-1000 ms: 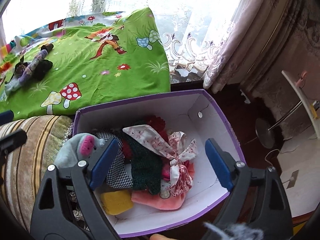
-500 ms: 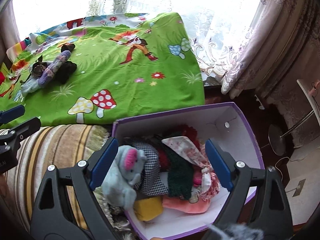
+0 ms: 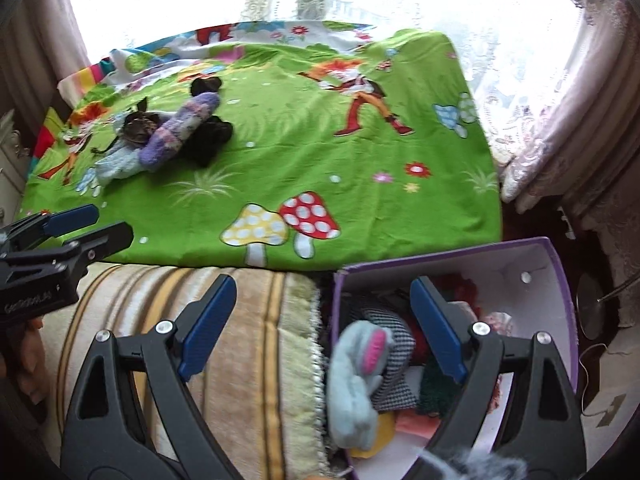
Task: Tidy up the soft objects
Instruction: 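Move both open tools back over the mitten and socks on the bed, then grasp the leopard pouch with the left tool while the right tool grasps the purple mitten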
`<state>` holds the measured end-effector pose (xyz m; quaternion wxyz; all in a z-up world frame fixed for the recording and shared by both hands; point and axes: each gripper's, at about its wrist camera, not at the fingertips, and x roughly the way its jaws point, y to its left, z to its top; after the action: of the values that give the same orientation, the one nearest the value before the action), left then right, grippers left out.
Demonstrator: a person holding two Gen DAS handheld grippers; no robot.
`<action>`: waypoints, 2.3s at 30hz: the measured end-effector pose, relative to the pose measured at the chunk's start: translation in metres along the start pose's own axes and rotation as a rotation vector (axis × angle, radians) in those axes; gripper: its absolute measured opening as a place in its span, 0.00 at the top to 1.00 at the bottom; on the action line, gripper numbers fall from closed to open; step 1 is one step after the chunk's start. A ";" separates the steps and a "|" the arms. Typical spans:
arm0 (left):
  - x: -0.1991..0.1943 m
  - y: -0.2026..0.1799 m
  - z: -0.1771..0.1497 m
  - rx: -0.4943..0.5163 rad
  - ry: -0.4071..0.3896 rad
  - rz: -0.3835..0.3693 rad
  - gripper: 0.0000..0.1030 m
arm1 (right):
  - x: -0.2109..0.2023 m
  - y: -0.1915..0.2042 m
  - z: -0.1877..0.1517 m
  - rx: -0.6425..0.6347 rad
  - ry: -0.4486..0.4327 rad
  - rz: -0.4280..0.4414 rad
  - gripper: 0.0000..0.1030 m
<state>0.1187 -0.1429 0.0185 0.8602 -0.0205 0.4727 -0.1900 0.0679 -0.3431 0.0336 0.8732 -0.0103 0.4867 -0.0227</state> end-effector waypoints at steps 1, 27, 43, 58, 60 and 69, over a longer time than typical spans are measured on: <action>0.000 0.005 0.002 -0.008 0.001 0.005 0.29 | 0.002 0.005 0.002 -0.009 0.002 0.007 0.12; 0.029 0.135 0.083 -0.291 -0.033 0.080 0.33 | 0.033 0.051 0.031 -0.046 0.025 0.176 0.12; 0.097 0.147 0.125 -0.286 -0.012 0.230 0.54 | 0.061 0.070 0.057 -0.045 0.038 0.206 0.12; 0.070 0.160 0.088 -0.318 -0.079 0.096 0.91 | 0.099 0.119 0.119 -0.011 0.016 0.229 0.12; 0.064 0.163 0.082 -0.334 -0.096 0.093 0.91 | 0.108 0.124 0.125 0.014 0.028 0.245 0.12; 0.052 0.178 0.069 -0.389 -0.155 0.083 0.92 | 0.144 0.144 0.136 0.041 0.053 0.211 0.12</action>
<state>0.2556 -0.0056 -0.0237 0.8808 -0.1811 0.4336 -0.0575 0.2640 -0.2070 -0.0231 0.8577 0.0594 0.5072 0.0594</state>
